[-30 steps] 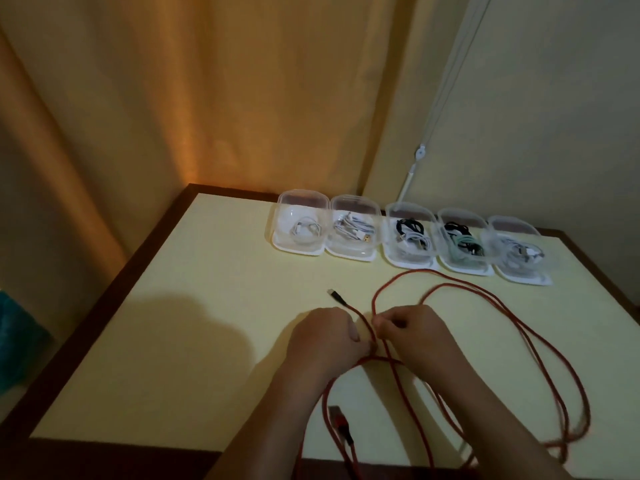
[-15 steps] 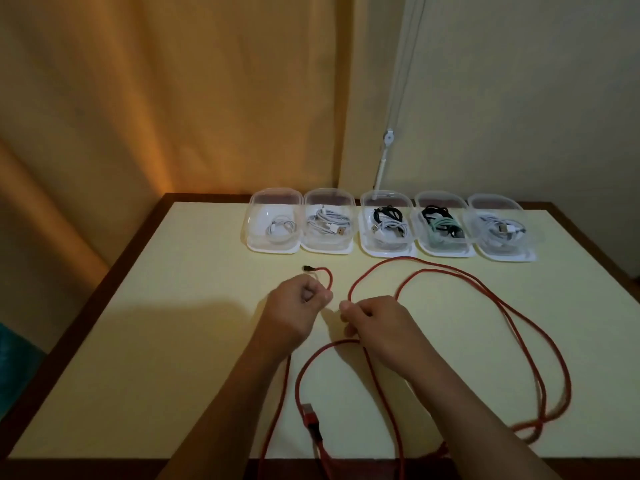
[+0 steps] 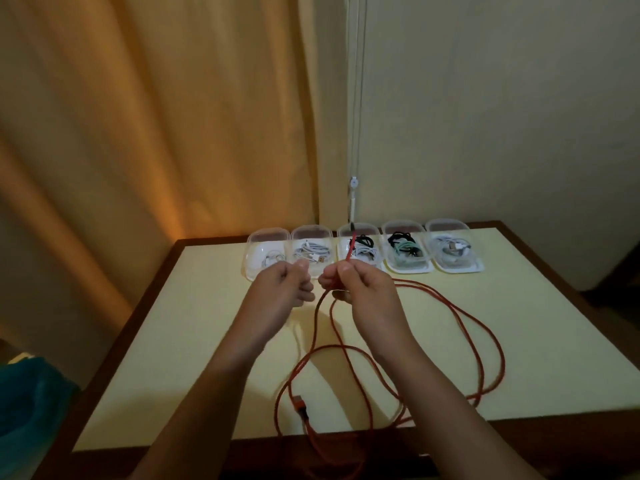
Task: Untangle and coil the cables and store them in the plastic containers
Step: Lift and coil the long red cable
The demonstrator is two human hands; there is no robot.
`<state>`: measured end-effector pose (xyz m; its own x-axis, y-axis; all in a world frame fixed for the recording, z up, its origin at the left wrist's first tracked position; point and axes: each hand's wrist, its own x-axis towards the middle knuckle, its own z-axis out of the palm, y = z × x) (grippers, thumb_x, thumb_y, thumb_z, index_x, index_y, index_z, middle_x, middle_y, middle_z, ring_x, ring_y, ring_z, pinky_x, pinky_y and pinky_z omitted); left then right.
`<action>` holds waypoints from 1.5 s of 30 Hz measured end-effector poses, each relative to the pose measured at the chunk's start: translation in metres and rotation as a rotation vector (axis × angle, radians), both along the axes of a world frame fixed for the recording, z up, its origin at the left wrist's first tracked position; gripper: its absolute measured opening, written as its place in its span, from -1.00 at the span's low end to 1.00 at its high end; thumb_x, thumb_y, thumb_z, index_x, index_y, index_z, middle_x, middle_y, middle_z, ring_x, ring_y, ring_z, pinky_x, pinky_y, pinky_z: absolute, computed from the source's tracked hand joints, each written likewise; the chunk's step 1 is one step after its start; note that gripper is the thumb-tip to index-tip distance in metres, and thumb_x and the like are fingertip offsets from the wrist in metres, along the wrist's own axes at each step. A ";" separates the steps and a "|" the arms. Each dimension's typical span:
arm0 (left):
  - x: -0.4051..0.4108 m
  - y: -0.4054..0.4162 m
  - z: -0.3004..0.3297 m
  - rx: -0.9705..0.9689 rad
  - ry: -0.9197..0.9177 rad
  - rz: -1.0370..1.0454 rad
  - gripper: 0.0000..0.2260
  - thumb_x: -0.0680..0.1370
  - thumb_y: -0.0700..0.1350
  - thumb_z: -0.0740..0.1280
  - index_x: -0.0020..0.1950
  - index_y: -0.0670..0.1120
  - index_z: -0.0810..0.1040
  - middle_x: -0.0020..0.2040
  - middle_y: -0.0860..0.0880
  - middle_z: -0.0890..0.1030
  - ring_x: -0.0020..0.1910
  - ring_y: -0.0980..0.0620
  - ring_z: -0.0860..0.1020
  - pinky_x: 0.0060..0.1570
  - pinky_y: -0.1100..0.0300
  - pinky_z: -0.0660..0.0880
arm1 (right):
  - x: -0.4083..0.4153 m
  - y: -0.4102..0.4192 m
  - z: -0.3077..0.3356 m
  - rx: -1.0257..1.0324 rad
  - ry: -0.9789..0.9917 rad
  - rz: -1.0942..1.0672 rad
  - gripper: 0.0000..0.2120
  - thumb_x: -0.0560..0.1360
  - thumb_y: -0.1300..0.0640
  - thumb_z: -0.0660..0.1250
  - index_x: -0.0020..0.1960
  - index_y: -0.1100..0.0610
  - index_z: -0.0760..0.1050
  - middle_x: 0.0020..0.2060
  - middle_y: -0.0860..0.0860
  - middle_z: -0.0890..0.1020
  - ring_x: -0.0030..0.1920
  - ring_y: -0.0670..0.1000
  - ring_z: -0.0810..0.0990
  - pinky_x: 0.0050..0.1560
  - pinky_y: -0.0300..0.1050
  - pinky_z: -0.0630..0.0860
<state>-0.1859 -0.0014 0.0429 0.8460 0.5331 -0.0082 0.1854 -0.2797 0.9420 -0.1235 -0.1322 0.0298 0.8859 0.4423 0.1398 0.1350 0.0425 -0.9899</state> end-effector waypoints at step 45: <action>-0.058 -0.059 0.255 -0.523 -0.573 -0.520 -0.75 0.59 -0.12 -0.03 -0.28 -0.02 0.25 -0.46 0.06 0.14 -0.51 0.09 0.09 -0.42 0.19 0.06 | -0.013 -0.037 0.172 -0.065 -0.273 0.356 -0.57 0.53 -0.28 0.20 -0.39 -0.04 0.36 -0.47 -0.08 0.32 -0.46 -0.09 0.26 -0.39 -0.18 0.24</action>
<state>-0.2440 -0.0603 0.2977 0.9266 0.1322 0.3520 -0.3757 0.2880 0.8808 -0.1366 -0.1693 0.2020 0.6120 0.7279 0.3092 0.3795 0.0728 -0.9223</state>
